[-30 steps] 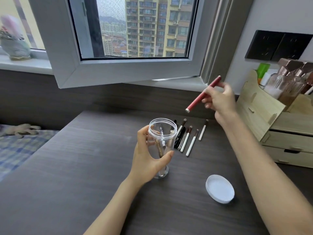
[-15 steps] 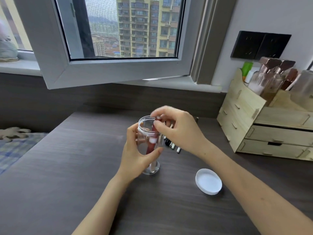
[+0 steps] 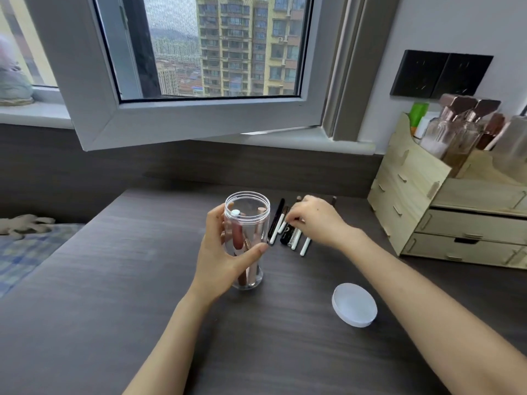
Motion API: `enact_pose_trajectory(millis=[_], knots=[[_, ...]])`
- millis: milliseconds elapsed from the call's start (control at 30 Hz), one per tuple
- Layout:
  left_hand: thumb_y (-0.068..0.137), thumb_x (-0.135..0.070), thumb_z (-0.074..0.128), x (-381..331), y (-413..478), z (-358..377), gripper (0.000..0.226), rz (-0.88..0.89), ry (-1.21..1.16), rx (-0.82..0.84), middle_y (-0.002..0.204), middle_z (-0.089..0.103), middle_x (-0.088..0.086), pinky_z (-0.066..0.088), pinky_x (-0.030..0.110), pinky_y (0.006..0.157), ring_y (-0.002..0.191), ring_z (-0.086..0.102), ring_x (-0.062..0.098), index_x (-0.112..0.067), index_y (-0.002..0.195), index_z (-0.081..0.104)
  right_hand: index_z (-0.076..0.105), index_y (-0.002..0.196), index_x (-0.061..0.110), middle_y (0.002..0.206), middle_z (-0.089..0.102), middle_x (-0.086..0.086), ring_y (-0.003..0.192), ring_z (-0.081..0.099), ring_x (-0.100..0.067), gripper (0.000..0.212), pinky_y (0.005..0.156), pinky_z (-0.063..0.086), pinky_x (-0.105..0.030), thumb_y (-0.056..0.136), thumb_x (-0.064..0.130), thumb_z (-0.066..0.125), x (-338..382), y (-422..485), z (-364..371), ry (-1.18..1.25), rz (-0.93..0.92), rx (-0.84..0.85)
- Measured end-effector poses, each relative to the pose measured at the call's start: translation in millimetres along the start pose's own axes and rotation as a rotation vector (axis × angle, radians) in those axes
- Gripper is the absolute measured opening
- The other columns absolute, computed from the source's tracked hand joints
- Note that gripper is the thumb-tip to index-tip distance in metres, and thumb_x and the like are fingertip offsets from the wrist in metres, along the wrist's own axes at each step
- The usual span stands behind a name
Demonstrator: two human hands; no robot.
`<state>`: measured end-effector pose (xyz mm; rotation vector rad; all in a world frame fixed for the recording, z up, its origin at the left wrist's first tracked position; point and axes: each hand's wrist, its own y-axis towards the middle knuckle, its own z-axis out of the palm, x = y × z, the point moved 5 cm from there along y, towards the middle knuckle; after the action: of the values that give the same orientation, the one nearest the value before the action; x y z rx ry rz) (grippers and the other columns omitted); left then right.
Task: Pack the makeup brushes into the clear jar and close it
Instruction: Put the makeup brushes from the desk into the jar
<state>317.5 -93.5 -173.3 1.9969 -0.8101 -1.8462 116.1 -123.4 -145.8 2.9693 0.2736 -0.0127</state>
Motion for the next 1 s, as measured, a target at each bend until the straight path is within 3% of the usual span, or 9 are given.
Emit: enact_pose_trajectory(millis=[233,367,500,600,700,767,833,900,1000], knots=[[0.061,-0.04,0.079,-2.0,-0.1,0.6,0.069,-0.007,0.012,-0.004,0.107,0.058,-0.035,0.045,0.009,0.086,0.1,0.059,-0.005,-0.057,0.114,0.039,0.067,0.103,0.022,0.103,0.067,0.006,0.104,0.048,-0.022,0.033,0.078,0.03,-0.031,0.086,0.002,0.046,6.1,17.8,23.9,-0.478,-0.289,0.06],[0.062,-0.043,0.079,-0.7,0.1,0.9,0.07,-0.01,0.033,-0.005,0.109,0.056,-0.035,0.045,0.014,0.09,0.106,0.059,0.003,-0.052,0.118,0.038,0.066,0.089,0.017,0.094,0.068,0.003,0.101,0.05,-0.025,0.026,0.073,0.025,-0.032,0.085,-0.001,0.048,19.0,26.6,25.4,-0.609,-0.414,0.111],[0.062,-0.04,0.08,-1.4,-0.6,0.5,0.071,-0.002,0.037,-0.007,0.113,0.058,-0.03,0.048,0.02,0.091,0.109,0.06,0.011,-0.05,0.12,0.039,0.062,0.097,0.015,0.099,0.068,0.001,0.105,0.052,-0.025,0.022,0.075,0.028,-0.03,0.088,0.001,0.047,19.5,29.9,26.5,-0.615,-0.469,0.137],[0.062,-0.039,0.08,-2.5,-0.7,0.6,0.07,-0.003,0.036,-0.009,0.113,0.058,-0.03,0.048,0.019,0.092,0.109,0.061,0.009,-0.051,0.118,0.039,0.054,0.103,0.01,0.101,0.068,-0.007,0.102,0.059,-0.029,0.015,0.078,0.038,-0.033,0.091,0.007,0.045,9.9,27.7,8.6,-0.431,-0.326,0.039],[0.062,-0.039,0.08,-1.6,-0.1,0.2,0.07,-0.006,0.034,-0.01,0.113,0.058,-0.03,0.047,0.019,0.091,0.109,0.06,0.009,-0.05,0.118,0.04,0.051,0.108,0.007,0.092,0.068,-0.015,0.087,0.064,-0.035,0.019,0.067,0.038,-0.036,0.094,0.019,0.049,-11.1,12.0,-26.8,0.165,-0.039,-0.165],[0.062,-0.039,0.08,-1.2,0.0,0.2,0.07,-0.006,0.037,-0.008,0.114,0.057,-0.031,0.047,0.017,0.091,0.11,0.06,0.008,-0.052,0.118,0.039,0.06,0.112,0.018,0.08,0.067,0.007,0.074,0.063,-0.018,0.022,0.068,0.044,-0.032,0.093,0.028,0.054,-16.5,-6.3,-50.3,0.528,0.03,-0.299],[0.062,-0.04,0.08,-1.2,-0.1,0.4,0.071,-0.008,0.037,-0.007,0.114,0.057,-0.032,0.047,0.017,0.092,0.111,0.059,0.007,-0.054,0.118,0.038,0.068,0.109,0.026,0.058,0.062,0.021,0.055,0.053,0.004,0.022,0.058,0.042,-0.013,0.091,0.033,0.058,-9.0,-21.9,-73.7,0.774,0.019,-0.367],[0.063,-0.04,0.08,-1.1,0.3,0.7,0.071,-0.007,0.035,-0.007,0.115,0.057,-0.031,0.047,0.017,0.092,0.111,0.06,0.008,-0.054,0.118,0.038,0.073,0.1,0.025,0.044,0.051,0.014,0.044,0.044,0.001,0.024,0.05,0.034,-0.008,0.091,0.039,0.056,5.0,-30.9,-91.5,0.831,0.005,-0.365],[0.063,-0.039,0.08,-0.9,0.8,1.1,0.071,0.0,0.034,-0.011,0.115,0.057,-0.031,0.046,0.015,0.091,0.11,0.06,0.007,-0.054,0.119,0.038,0.064,0.09,0.02,0.052,0.05,0.009,0.048,0.043,-0.003,0.021,0.053,0.035,-0.016,0.092,0.036,0.051,28.7,-36.6,-109.4,0.594,-0.057,-0.255]])
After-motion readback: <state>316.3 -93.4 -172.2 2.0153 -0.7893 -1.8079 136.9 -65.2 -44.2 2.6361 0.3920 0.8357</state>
